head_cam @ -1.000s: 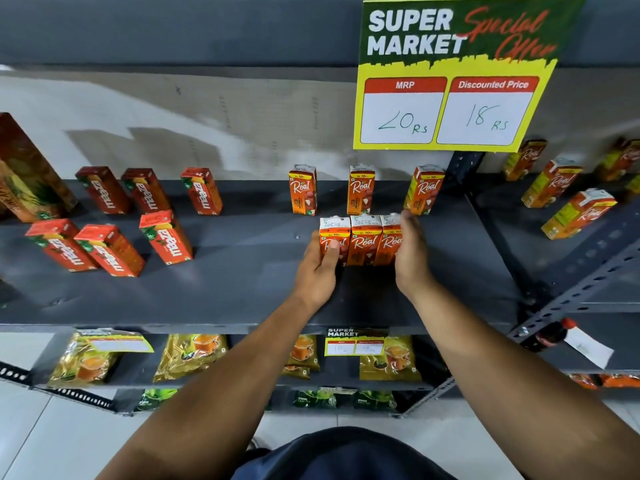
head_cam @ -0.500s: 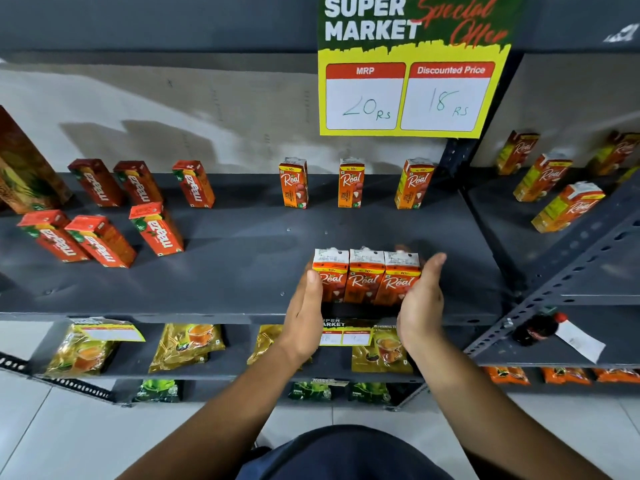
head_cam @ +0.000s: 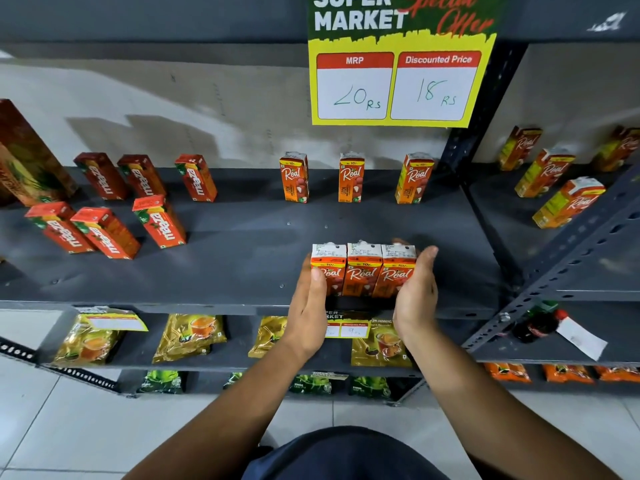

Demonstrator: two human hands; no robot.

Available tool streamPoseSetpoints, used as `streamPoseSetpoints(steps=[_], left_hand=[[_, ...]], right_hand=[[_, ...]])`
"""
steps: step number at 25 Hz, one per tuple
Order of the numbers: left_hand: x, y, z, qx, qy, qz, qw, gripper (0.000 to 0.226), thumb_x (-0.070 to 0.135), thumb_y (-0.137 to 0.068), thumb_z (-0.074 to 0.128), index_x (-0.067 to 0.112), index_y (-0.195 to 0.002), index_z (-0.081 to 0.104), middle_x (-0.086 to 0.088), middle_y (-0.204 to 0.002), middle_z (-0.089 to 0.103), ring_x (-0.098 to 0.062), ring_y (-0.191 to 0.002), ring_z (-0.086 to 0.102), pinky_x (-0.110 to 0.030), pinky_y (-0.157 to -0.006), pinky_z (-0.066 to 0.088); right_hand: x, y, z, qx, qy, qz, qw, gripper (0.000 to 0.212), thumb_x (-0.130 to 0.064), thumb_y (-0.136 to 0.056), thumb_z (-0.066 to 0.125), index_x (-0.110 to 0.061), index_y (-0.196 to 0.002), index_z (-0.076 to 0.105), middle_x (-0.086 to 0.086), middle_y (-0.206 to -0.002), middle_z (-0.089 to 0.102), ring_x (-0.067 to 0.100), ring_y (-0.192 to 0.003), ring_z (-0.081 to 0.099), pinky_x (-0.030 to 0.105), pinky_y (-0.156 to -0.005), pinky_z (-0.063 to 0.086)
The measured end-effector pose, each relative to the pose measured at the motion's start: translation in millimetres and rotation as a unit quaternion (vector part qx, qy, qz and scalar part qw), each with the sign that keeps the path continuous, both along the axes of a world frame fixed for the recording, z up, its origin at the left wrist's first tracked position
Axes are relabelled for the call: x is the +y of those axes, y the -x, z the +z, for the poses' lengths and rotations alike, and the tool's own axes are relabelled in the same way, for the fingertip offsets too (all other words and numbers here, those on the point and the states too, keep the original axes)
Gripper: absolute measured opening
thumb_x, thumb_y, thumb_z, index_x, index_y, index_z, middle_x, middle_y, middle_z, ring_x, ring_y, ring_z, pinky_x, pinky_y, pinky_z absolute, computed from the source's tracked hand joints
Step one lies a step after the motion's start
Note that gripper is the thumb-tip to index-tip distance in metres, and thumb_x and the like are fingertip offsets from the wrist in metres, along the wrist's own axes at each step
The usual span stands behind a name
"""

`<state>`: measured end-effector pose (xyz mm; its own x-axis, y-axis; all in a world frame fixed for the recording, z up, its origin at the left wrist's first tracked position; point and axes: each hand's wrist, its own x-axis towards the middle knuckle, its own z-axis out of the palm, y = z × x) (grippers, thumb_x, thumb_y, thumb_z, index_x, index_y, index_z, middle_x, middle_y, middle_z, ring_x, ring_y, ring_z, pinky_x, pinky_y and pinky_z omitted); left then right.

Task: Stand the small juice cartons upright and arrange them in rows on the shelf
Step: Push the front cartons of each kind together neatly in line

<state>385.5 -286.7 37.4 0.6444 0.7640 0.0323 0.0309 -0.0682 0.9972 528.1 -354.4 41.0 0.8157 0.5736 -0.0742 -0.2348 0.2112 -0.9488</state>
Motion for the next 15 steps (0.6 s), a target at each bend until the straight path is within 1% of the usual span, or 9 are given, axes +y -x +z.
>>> streamPoseSetpoints(steps=[2, 5, 6, 8, 10, 12, 13, 14, 15], left_hand=[[-2, 1, 0, -0.004, -0.006, 0.0, 1.0, 0.081, 0.08, -0.082, 0.018, 0.029, -0.142, 0.035, 0.014, -0.133, 0.051, 0.007, -0.124, 0.043, -0.004, -0.093, 0.034], [0, 4, -4, -0.014, -0.013, -0.006, 1.0, 0.078, 0.077, -0.085, 0.021, 0.027, -0.143, 0.034, 0.01, -0.133, 0.052, 0.002, -0.125, 0.044, -0.006, -0.094, 0.036], [1, 5, -5, -0.019, -0.009, -0.008, 1.0, 0.078, 0.077, -0.085, 0.021, 0.028, -0.145, 0.031, 0.008, -0.136, 0.05, 0.001, -0.127, 0.043, -0.01, -0.098, 0.036], [3, 8, -8, -0.038, 0.021, -0.008, 0.999, 0.085, 0.079, -0.082, 0.025, 0.026, -0.149, 0.023, 0.002, -0.144, 0.045, -0.005, -0.132, 0.04, -0.026, -0.109, 0.035], [7, 11, -8, -0.05, 0.034, 0.02, 0.998, 0.094, 0.082, -0.079, 0.027, 0.023, -0.151, 0.017, 0.001, -0.152, 0.035, -0.008, -0.138, 0.034, -0.036, -0.115, 0.028], [20, 21, -5, -0.058, 0.024, 0.08, 0.995, 0.096, 0.082, -0.077, 0.025, 0.022, -0.151, 0.015, 0.007, -0.156, 0.022, -0.007, -0.143, 0.023, -0.033, -0.119, 0.018], [28, 29, -3, -0.067, 0.02, 0.111, 0.991, 0.094, 0.079, -0.077, 0.023, 0.021, -0.15, 0.015, 0.009, -0.156, 0.02, -0.005, -0.143, 0.02, -0.031, -0.119, 0.015], [38, 40, -2, -0.078, 0.015, 0.138, 0.987, 0.093, 0.077, -0.077, 0.022, 0.02, -0.15, 0.015, 0.008, -0.156, 0.02, -0.004, -0.143, 0.02, -0.03, -0.119, 0.014], [50, 54, -1, -0.092, 0.01, 0.164, 0.982, 0.093, 0.076, -0.078, 0.022, 0.018, -0.15, 0.016, 0.005, -0.157, 0.02, -0.004, -0.142, 0.021, -0.03, -0.119, 0.014]], right_hand=[[-2, 1, 0, -0.003, -0.004, -0.002, 1.0, 0.058, -0.076, -0.079, 0.034, -0.038, -0.099, 0.072, -0.009, -0.099, 0.075, 0.01, -0.095, 0.069, 0.018, -0.067, 0.054], [-3, 0, -2, -0.007, -0.027, 0.012, 1.0, 0.063, -0.069, -0.087, 0.03, -0.027, -0.116, 0.066, -0.002, -0.106, 0.073, 0.015, -0.102, 0.068, 0.023, -0.072, 0.054], [-3, -2, -3, -0.013, -0.035, 0.014, 0.999, 0.063, -0.066, -0.089, 0.028, -0.023, -0.121, 0.062, 0.0, -0.108, 0.072, 0.016, -0.104, 0.067, 0.025, -0.074, 0.054], [-6, -3, 0, -0.038, -0.039, -0.007, 0.998, 0.065, -0.065, -0.089, 0.027, -0.02, -0.128, 0.054, 0.002, -0.118, 0.066, 0.014, -0.108, 0.064, 0.029, -0.082, 0.054], [-11, -2, 10, -0.119, -0.042, -0.053, 0.991, 0.077, -0.074, -0.086, 0.029, -0.016, -0.134, 0.047, 0.005, -0.129, 0.058, 0.011, -0.118, 0.056, 0.028, -0.096, 0.047], [-11, 1, 26, -0.255, -0.057, -0.114, 0.958, 0.071, -0.062, -0.094, 0.03, -0.005, -0.136, 0.043, 0.01, -0.117, 0.061, 0.007, -0.115, 0.055, 0.025, -0.1, 0.04], [-10, 4, 35, -0.325, -0.068, -0.136, 0.933, 0.061, -0.05, -0.099, 0.031, -0.002, -0.135, 0.043, 0.013, -0.106, 0.06, 0.011, -0.11, 0.056, 0.029, -0.099, 0.042], [-6, 9, 44, -0.391, -0.084, -0.144, 0.905, 0.052, -0.041, -0.101, 0.034, -0.002, -0.134, 0.044, 0.015, -0.104, 0.058, 0.021, -0.109, 0.056, 0.039, -0.099, 0.042], [1, 20, 51, -0.445, -0.108, -0.134, 0.878, 0.045, -0.034, -0.1, 0.038, -0.002, -0.131, 0.045, 0.018, -0.113, 0.058, 0.032, -0.113, 0.054, 0.048, -0.1, 0.041]])
